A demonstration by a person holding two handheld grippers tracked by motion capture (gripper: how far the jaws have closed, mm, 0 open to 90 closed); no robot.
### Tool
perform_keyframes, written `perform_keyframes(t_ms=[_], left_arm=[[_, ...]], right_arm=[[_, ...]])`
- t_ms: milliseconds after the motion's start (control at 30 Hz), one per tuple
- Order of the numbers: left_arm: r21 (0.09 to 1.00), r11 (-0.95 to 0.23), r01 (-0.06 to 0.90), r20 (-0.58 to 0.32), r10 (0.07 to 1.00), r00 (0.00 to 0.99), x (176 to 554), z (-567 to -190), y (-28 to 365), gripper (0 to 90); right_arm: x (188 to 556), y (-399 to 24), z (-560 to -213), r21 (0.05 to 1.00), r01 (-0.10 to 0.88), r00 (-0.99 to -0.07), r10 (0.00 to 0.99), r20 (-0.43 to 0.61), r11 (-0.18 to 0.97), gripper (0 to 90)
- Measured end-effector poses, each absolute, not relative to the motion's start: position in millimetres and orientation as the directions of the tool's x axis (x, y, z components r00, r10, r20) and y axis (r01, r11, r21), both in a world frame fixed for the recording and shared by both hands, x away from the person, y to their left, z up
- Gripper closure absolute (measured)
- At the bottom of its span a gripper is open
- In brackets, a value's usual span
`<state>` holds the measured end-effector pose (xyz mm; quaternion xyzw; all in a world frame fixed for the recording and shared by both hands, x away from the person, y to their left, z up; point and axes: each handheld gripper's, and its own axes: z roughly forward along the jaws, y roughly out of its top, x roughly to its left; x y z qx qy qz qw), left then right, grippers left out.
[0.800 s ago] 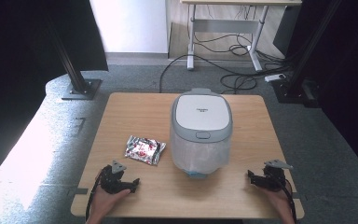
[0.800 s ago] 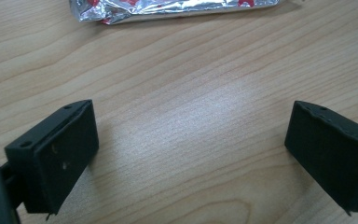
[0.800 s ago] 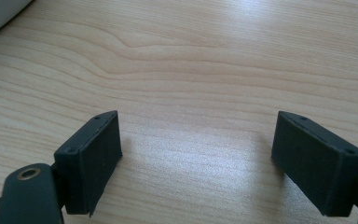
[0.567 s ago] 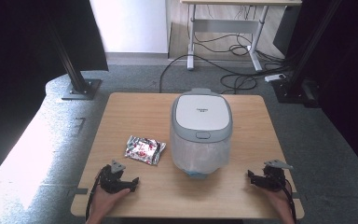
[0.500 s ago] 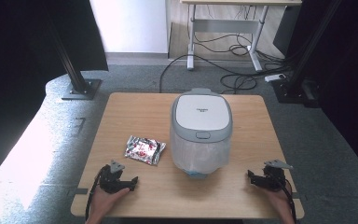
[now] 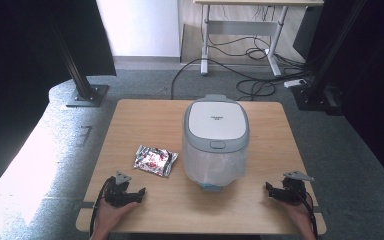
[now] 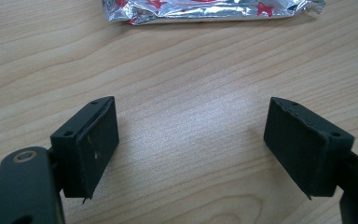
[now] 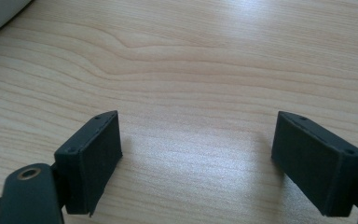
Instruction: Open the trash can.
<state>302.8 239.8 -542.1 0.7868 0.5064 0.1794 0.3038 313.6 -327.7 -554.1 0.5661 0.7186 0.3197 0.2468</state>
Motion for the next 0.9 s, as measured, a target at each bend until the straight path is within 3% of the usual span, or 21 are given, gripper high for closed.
perform_keyframes(t_ms=[367, 667, 900], left_arm=[[0.664, -0.317, 0.678, -0.009, 0.903, 0.430, 303.0, -543.0, 239.5, 19.3], [0.676, -0.325, 0.661, -0.005, 0.895, 0.445, 302.9, -544.9, 239.5, 18.6], [0.685, -0.321, 0.654, -0.005, 0.895, 0.445, 301.9, -546.0, 239.7, 18.5]], right_arm=[[307.5, -324.6, -536.2, 0.798, 0.582, -0.293, 0.956, 0.026, 0.157, 39.8], [296.0, -307.5, -478.1, 0.890, 0.435, -0.438, 0.896, 0.077, 0.135, 77.2], [289.3, -294.5, -449.6, 0.909, 0.380, -0.527, 0.848, 0.060, 0.171, 87.8]])
